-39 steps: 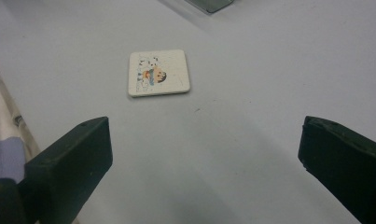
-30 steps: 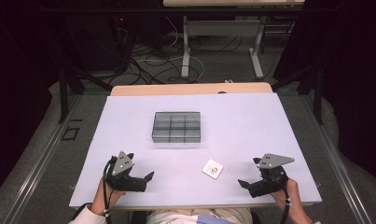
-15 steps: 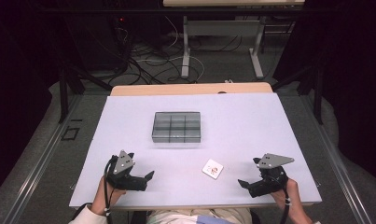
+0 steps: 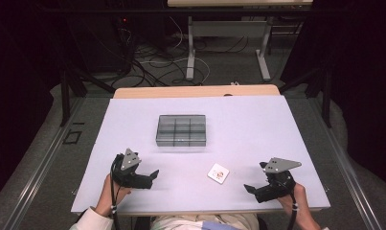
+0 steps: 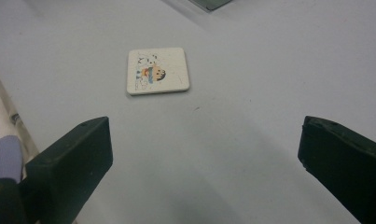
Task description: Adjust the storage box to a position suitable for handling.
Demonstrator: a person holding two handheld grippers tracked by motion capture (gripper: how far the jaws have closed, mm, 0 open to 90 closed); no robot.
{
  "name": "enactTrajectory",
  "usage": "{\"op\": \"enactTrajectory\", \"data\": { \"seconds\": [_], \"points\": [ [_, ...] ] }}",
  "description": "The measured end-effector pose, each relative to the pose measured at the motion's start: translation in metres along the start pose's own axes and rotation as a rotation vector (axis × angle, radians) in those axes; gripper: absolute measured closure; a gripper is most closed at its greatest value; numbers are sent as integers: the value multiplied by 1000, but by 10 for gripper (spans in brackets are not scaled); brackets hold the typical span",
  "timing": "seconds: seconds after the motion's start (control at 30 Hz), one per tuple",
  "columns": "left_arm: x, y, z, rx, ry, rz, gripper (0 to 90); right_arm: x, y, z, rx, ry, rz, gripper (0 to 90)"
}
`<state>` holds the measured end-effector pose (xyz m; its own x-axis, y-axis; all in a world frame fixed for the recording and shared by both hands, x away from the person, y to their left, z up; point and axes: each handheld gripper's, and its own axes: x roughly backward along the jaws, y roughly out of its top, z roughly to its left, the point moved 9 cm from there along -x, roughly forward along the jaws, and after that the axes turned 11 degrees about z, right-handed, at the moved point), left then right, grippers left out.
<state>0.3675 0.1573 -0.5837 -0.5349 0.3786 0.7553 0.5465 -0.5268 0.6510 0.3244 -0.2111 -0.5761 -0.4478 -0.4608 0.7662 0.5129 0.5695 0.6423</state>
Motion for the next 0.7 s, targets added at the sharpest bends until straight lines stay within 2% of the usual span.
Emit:
{"op": "enactTrajectory", "data": {
  "seconds": [0.2,0.6,0.7],
  "points": [
    [-12,5,14,24,17,53,1,-1,1,0,6,-5,-8,26],
    [-28,15,35,66,46,85,1,-1,1,0,3,-3,-9,26],
    [-32,16,41,70,51,109,2,-1,1,0,2,-3,-8,26]
  ]
}}
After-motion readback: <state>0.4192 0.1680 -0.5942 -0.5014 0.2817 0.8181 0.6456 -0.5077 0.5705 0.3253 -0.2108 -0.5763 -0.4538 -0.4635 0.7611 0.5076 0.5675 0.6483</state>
